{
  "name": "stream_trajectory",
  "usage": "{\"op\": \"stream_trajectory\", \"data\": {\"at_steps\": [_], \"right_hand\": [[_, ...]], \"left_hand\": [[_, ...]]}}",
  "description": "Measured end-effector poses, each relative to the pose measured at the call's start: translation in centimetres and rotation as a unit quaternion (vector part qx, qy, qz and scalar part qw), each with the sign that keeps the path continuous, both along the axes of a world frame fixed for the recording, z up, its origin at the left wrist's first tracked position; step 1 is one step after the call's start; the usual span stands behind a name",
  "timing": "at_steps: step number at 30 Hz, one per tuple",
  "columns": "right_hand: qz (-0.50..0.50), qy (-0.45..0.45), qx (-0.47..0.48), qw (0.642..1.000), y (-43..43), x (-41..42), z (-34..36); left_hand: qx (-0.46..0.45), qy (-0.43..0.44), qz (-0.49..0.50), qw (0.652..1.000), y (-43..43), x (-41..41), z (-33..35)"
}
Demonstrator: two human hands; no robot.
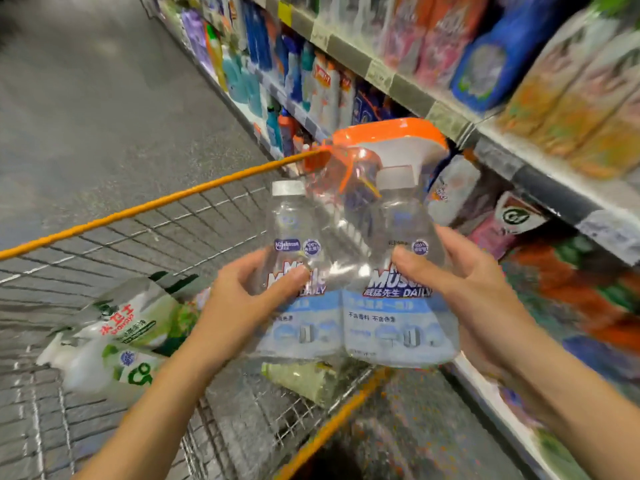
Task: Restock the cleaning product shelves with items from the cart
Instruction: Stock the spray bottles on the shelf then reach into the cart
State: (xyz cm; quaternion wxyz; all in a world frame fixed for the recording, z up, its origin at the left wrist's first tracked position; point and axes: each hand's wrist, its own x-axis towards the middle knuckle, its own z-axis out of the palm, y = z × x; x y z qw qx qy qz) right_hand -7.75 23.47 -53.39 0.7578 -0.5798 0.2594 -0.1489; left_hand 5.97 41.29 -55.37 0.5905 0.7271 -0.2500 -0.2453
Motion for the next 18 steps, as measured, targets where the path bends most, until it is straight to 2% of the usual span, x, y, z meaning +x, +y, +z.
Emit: {"op": "stream_trajectory", "data": {"at_steps": [9, 18], "right_hand": [[-0.088, -0.054, -0.056, 0.993, -7.1, -11.0, 5.4], [-0.183, -0.067, -0.116, 0.974, -13.2, -18.3, 2.5]], "left_hand": [[-0.063, -0.075, -0.132, 0.986, -11.0, -6.4, 5.6], [-0.046, -0.124, -0.261, 0.956, -21.8, -10.2, 4.2]]}}
